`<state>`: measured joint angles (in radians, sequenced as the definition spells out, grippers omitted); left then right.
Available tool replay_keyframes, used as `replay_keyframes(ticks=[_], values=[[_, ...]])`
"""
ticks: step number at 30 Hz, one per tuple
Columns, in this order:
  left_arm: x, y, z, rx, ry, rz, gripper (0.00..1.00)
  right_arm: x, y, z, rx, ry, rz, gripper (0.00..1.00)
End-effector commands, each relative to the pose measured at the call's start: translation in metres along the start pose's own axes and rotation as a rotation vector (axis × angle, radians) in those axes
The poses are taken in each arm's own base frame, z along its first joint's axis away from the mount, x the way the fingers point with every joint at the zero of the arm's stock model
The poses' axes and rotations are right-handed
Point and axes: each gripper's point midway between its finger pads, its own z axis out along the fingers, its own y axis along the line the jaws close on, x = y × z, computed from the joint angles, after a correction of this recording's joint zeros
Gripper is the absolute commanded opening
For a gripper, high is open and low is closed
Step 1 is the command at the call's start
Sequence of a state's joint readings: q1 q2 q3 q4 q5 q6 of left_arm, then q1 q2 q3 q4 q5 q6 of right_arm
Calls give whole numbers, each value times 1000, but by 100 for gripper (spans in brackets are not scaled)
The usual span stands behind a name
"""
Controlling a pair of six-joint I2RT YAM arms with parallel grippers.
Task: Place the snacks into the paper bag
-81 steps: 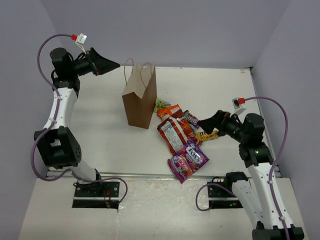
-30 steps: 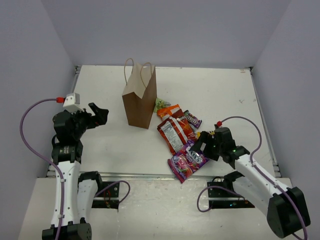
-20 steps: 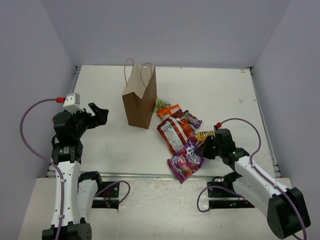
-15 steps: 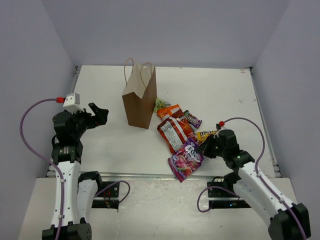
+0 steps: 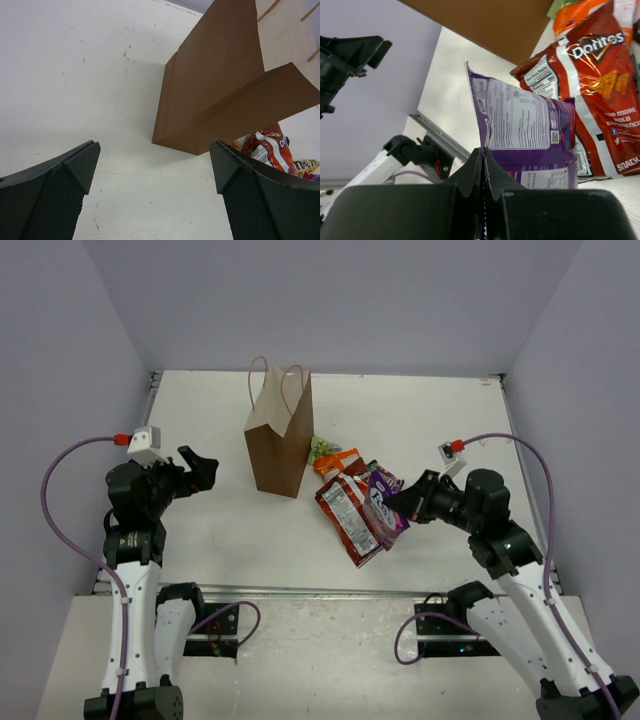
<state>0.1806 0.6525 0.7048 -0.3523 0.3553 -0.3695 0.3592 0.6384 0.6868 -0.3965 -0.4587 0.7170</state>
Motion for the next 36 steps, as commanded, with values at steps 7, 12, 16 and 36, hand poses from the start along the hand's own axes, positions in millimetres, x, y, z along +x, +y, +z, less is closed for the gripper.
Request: replay_keyframes(ticks=[7, 12, 16, 36], values=[[-7, -2, 1, 18, -36, 41, 100, -63, 116, -26, -297, -54, -163, 0], [-7, -2, 1, 18, -36, 40, 100, -79, 160, -21, -381, -13, -192, 0], [-8, -2, 0, 15, -42, 43, 100, -97, 200, -15, -440, -8, -236, 0], [-13, -1, -4, 4, -62, 50, 100, -182, 288, 96, -549, -55, -184, 0]])
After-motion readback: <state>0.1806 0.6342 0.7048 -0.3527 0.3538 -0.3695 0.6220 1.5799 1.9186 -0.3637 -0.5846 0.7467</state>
